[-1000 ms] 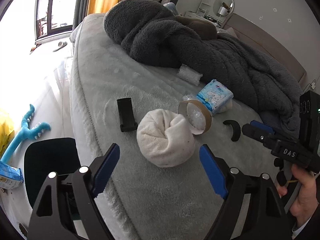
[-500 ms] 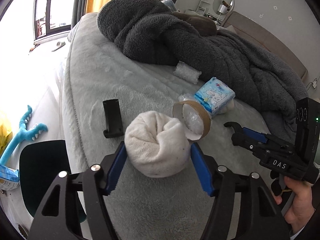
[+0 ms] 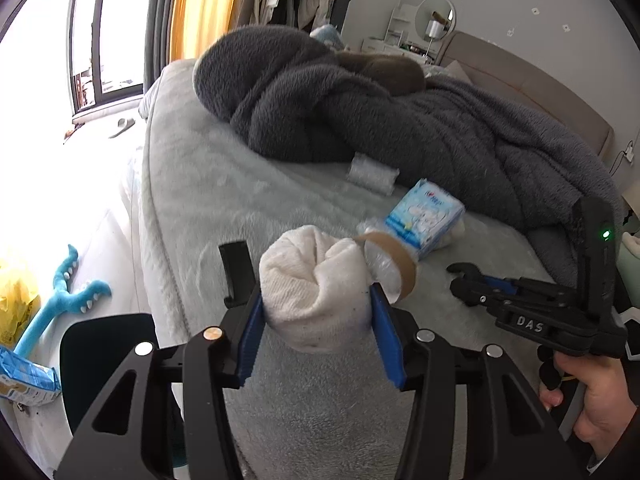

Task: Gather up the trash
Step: 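Grasp the white rolled sock with the left gripper while the right grasps the black wheel, then carry the sock and wheel over the teal bin and open both grippers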

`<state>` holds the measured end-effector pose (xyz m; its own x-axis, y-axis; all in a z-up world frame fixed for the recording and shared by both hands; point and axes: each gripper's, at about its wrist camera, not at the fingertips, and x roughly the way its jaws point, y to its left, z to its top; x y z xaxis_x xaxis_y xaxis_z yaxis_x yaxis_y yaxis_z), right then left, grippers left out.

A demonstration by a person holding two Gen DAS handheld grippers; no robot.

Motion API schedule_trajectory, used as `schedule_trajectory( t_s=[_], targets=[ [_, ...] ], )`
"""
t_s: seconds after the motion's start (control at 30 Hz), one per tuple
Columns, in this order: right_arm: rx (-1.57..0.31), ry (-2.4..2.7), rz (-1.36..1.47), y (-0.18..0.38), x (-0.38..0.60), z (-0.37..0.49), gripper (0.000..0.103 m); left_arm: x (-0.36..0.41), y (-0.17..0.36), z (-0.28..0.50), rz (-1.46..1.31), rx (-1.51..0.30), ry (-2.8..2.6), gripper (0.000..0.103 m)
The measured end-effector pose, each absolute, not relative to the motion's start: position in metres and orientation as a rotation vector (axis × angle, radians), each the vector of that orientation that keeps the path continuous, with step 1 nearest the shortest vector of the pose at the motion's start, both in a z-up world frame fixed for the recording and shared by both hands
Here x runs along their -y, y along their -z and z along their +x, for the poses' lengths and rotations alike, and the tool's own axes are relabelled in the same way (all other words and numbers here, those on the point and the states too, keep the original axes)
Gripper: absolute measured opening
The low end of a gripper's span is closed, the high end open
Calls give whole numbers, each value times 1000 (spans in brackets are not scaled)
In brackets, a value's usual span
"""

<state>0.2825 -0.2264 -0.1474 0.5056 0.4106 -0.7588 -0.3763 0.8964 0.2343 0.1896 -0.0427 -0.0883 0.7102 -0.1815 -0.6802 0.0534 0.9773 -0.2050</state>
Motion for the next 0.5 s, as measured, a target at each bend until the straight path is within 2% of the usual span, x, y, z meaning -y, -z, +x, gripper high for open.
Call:
schedule_trajectory(
  t_s=[0.2, 0.5],
  targets=[
    [-931, -456, 21, 145, 223, 282, 20, 36, 70, 182, -191, -719, 128, 53],
    [-915, -448, 27, 129, 220, 280, 20, 19, 53, 171, -205, -671, 102, 53]
  ],
)
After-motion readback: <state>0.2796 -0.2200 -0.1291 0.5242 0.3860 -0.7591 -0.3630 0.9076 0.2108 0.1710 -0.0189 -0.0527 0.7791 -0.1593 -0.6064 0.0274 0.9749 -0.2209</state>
